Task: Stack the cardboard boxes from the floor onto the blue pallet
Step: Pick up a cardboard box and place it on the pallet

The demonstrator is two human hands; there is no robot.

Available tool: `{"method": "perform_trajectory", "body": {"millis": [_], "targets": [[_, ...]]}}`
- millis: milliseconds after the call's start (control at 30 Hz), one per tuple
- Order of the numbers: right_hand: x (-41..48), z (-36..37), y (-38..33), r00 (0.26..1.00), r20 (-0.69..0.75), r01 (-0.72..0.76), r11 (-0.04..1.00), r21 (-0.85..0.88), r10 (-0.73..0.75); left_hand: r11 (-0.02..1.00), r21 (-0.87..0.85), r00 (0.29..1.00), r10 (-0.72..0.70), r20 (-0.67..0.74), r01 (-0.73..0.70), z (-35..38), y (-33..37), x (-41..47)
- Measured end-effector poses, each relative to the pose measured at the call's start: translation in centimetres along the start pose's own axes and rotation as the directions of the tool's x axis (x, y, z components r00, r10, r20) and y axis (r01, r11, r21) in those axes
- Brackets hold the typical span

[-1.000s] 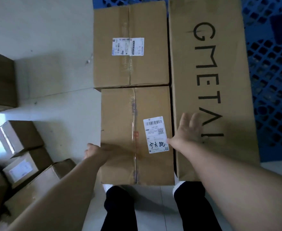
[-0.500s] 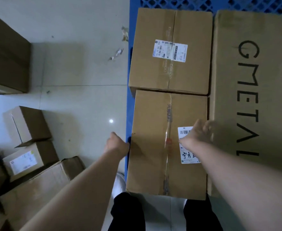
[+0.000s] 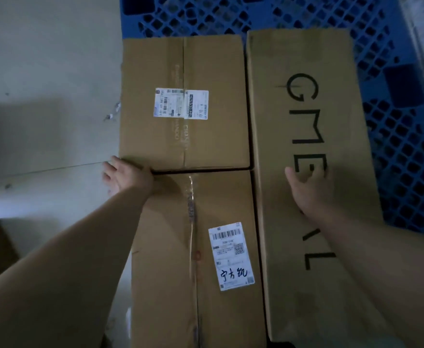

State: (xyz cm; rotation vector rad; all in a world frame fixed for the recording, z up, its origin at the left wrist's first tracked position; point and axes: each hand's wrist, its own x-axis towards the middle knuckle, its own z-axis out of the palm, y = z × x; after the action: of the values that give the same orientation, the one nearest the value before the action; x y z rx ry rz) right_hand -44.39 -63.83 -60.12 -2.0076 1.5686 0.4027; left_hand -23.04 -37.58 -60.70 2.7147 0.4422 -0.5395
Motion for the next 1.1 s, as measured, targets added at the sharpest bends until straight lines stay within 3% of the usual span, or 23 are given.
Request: {"method": "perform_trajectory", "body": {"millis": [67, 167, 300, 367, 533, 700, 767, 900, 1100], "targets": [[1.9, -1.5, 0.7, 0.999, -0.045, 0.025, 0.996, -0.088, -0.029, 0.991, 0.105, 0.996, 0.087, 0.017, -0.088, 1.4, 1.3, -1.3], [4.5, -3.7, 1.7, 0.996, -0.064, -0.068, 0.983, -0.173, 0.058, 0.941, 0.249, 0.973, 0.227, 0.033, -0.228, 2.4, 3.7, -2.2], [13.7, -1.9, 7.0, 0.932, 0.106, -0.35, 0.937, 0.02, 0.346, 0.812, 0.307, 0.867, 0.484, 0.118, -0.495, 2.7, 6.5, -2.8], [12.7, -2.8, 5.6, 0.921, 0.22, -0.351, 0.93, 0.108, 0.322, 0.765, 0.292, 0.819, 0.537, 0.202, -0.574, 3.3, 7.2, -3.5], [11.0, -4.1, 4.1, 0.891, 0.336, -0.375, 0.911, 0.17, 0.304, 0.798, 0.323, 0.86, 0.46, 0.219, -0.509, 4.5, 7.9, -4.1], [23.3, 3.1, 12.1, 0.949, 0.139, -0.3, 0.944, 0.134, 0.282, 0.809, 0.32, 0.867, 0.427, 0.258, -0.494, 4.2, 7.9, -4.1], [21.5, 2.6, 10.8, 0.957, 0.108, -0.281, 0.954, 0.1, 0.271, 0.829, 0.318, 0.884, 0.395, 0.249, -0.46, 4.0, 7.7, -3.9], [10.0, -3.6, 2.7, 0.992, -0.06, -0.102, 0.99, 0.094, 0.108, 0.857, 0.322, 0.912, 0.343, 0.223, -0.401, 3.5, 7.1, -3.4], [10.9, -2.2, 2.9, 0.988, -0.03, -0.147, 0.983, 0.113, 0.151, 0.848, 0.318, 0.897, 0.346, 0.274, -0.424, 2.9, 7.1, -3.1]]}}
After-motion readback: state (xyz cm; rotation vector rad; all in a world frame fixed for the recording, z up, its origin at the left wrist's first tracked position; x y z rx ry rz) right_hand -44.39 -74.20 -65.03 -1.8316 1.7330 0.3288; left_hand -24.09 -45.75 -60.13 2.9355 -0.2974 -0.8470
